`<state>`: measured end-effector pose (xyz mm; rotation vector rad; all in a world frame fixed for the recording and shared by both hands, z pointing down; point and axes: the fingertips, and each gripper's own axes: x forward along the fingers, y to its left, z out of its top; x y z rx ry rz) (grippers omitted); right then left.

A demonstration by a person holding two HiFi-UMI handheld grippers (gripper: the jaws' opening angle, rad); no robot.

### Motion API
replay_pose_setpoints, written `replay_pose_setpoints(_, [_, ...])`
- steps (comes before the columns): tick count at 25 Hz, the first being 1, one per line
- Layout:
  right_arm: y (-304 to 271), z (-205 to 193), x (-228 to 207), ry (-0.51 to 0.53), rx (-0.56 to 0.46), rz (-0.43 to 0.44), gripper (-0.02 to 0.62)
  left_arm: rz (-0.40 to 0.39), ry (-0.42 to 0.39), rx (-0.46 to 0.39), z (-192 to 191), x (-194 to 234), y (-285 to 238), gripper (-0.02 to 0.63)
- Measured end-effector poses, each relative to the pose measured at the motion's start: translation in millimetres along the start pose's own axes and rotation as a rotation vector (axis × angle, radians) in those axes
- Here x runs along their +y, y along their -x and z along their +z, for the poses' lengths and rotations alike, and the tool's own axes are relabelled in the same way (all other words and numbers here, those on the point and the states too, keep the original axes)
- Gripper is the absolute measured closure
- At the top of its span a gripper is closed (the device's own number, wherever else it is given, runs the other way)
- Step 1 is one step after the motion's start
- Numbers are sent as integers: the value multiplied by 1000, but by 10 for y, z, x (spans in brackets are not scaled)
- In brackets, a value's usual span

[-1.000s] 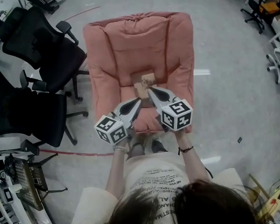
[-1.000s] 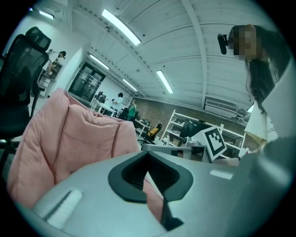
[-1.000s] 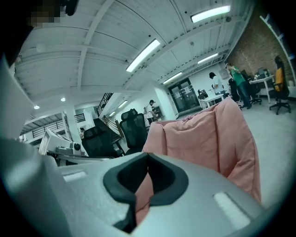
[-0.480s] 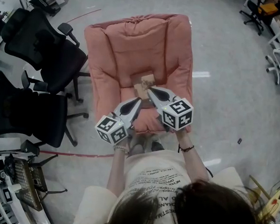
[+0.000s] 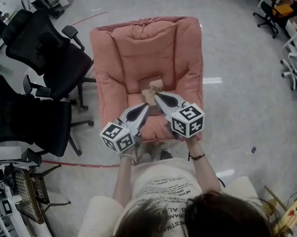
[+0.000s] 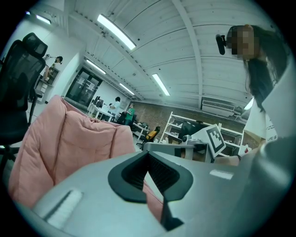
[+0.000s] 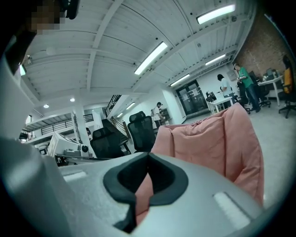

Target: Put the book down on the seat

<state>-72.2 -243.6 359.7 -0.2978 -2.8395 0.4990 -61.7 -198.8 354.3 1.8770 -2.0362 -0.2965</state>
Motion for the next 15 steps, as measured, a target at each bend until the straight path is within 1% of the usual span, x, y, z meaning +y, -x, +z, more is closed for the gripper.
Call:
replay_pose_setpoints(6, [9, 29, 87, 10, -7, 13, 592, -10, -5, -7, 33, -32, 43, 614])
replay_pose_setpoints(15, [3, 17, 71, -3, -13, 22, 594, -9, 2, -10, 21, 1, 35, 614])
